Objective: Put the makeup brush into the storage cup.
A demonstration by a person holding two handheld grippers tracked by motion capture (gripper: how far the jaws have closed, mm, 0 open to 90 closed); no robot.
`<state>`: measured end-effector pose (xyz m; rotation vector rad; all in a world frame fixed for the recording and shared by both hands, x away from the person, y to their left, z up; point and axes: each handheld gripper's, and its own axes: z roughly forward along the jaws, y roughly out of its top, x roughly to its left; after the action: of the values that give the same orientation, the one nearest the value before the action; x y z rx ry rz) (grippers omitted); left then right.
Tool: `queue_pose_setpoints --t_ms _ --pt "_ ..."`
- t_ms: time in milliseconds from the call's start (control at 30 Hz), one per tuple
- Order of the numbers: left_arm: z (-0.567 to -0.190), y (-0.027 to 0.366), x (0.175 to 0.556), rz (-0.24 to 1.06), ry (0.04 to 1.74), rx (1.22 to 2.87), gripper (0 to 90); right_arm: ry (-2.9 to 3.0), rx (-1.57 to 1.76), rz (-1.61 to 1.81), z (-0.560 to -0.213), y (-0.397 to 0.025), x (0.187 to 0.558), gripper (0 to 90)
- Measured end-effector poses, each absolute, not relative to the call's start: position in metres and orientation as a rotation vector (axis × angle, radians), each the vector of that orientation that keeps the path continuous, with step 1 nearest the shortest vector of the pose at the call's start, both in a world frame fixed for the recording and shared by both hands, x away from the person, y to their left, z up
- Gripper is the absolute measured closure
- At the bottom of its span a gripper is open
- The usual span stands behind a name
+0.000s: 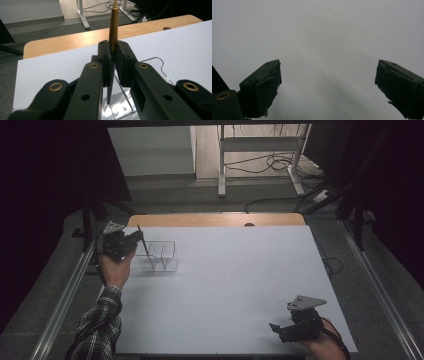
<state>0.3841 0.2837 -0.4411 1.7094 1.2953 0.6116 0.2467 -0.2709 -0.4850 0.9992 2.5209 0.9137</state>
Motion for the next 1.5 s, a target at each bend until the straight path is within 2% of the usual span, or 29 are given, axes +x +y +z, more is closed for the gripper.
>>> queue_pose_setpoints --t_ms 1233,1500 --pt "-0.467 0.281 0.377 0.601 1.314 1.716 81.7 2.550 0.956 0.877 -0.488 -0.269 0.246 6.8" --pt "-0.459 0.281 0.375 0.638 1.287 1.701 57.5 2.550 0.953 0.875 -0.488 -0.269 0.246 6.9"
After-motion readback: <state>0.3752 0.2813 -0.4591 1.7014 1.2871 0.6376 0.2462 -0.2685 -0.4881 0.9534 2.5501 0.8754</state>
